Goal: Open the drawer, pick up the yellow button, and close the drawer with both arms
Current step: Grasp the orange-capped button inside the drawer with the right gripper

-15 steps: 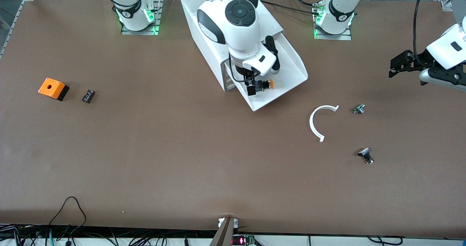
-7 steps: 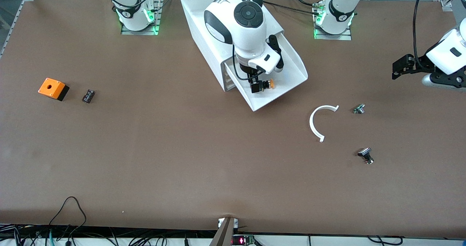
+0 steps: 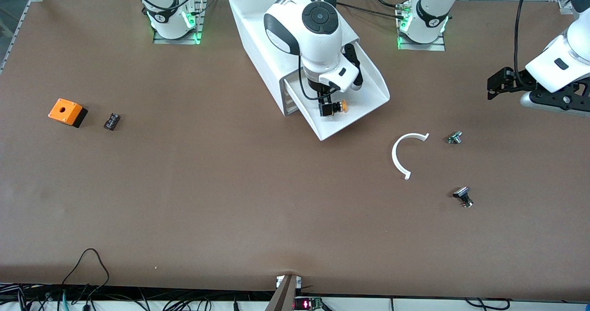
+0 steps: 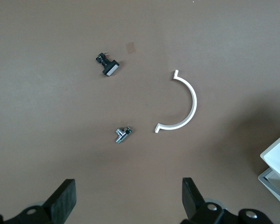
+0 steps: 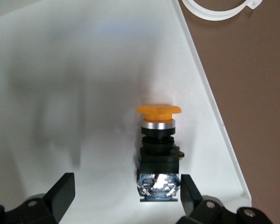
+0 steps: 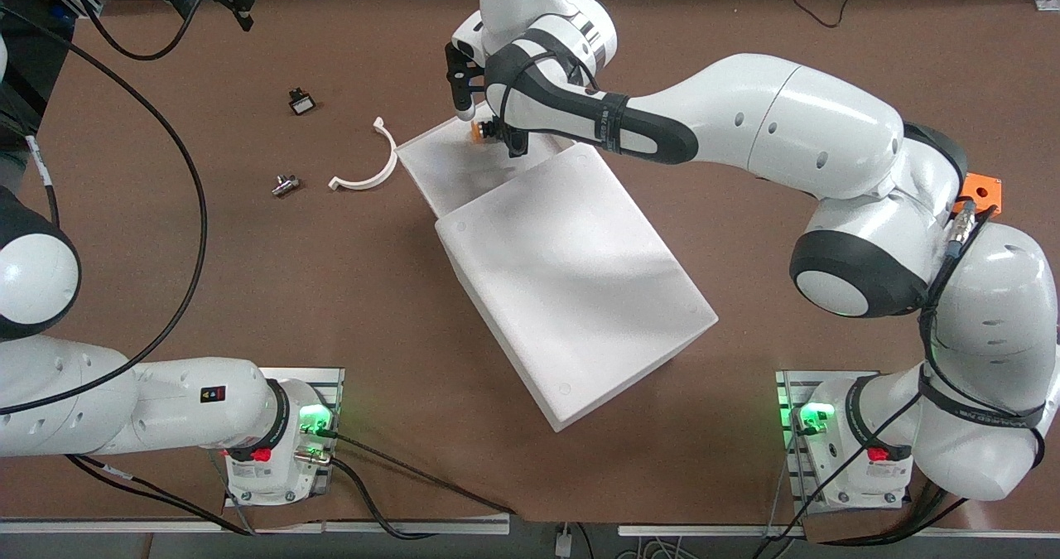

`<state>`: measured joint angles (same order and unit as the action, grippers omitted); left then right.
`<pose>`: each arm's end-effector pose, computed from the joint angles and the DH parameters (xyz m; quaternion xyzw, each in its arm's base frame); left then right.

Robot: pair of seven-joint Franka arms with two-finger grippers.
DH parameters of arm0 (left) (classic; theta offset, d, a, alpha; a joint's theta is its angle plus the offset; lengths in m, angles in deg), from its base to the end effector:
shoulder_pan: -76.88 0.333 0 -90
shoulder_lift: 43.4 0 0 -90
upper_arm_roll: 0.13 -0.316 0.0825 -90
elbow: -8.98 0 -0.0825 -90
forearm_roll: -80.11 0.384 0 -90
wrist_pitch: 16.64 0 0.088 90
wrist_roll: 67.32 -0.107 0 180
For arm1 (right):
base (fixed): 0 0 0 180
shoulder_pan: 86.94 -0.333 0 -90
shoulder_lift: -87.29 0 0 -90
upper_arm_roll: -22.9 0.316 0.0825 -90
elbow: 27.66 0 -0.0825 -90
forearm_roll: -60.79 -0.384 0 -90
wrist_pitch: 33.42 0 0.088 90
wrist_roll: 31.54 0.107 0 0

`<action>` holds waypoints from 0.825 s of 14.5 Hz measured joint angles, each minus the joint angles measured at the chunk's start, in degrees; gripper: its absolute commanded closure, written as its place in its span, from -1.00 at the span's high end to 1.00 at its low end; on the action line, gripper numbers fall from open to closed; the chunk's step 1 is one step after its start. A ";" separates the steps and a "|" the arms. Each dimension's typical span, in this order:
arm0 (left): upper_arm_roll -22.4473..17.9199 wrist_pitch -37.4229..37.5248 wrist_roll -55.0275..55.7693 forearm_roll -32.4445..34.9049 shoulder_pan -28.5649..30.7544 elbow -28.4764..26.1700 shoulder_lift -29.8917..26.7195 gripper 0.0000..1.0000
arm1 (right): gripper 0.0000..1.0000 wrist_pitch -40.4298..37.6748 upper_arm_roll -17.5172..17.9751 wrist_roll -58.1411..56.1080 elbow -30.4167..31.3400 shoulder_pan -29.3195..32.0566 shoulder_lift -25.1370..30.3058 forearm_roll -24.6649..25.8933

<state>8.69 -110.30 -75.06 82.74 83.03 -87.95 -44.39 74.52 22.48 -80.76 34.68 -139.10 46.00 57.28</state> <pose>0.5508 -0.0217 0.5823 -0.9952 0.0926 0.0210 0.0233 0.4650 0.5998 0.4057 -0.6413 -0.7659 -0.0370 0.0279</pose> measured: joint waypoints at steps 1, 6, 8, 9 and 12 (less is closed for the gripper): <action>0.08 0.00 0.45 0.00 0.00 0.03 0.00 0.99 | 1.00 0.62 0.00 0.02 0.00 -0.04 -0.29 0.00; 0.34 0.00 0.84 0.00 -0.03 0.08 0.00 0.99 | 0.81 1.66 -0.15 0.03 -0.02 -0.04 -1.69 0.00; 0.91 0.00 0.89 0.00 -0.06 0.10 0.00 0.99 | 0.15 1.67 -0.15 0.04 -0.04 -0.04 -1.72 0.00; 1.22 0.00 0.97 0.00 -0.08 0.12 0.00 0.99 | 0.01 1.67 -0.15 0.04 -0.07 -0.08 -1.73 0.00; 1.48 0.00 1.04 0.00 -0.12 0.14 0.00 0.99 | -0.19 1.82 -0.15 0.04 -0.17 -0.59 -1.72 0.00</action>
<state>10.17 -110.30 -74.03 82.75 82.91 -87.81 -44.39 76.34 22.33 -80.73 34.51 -139.69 44.28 57.28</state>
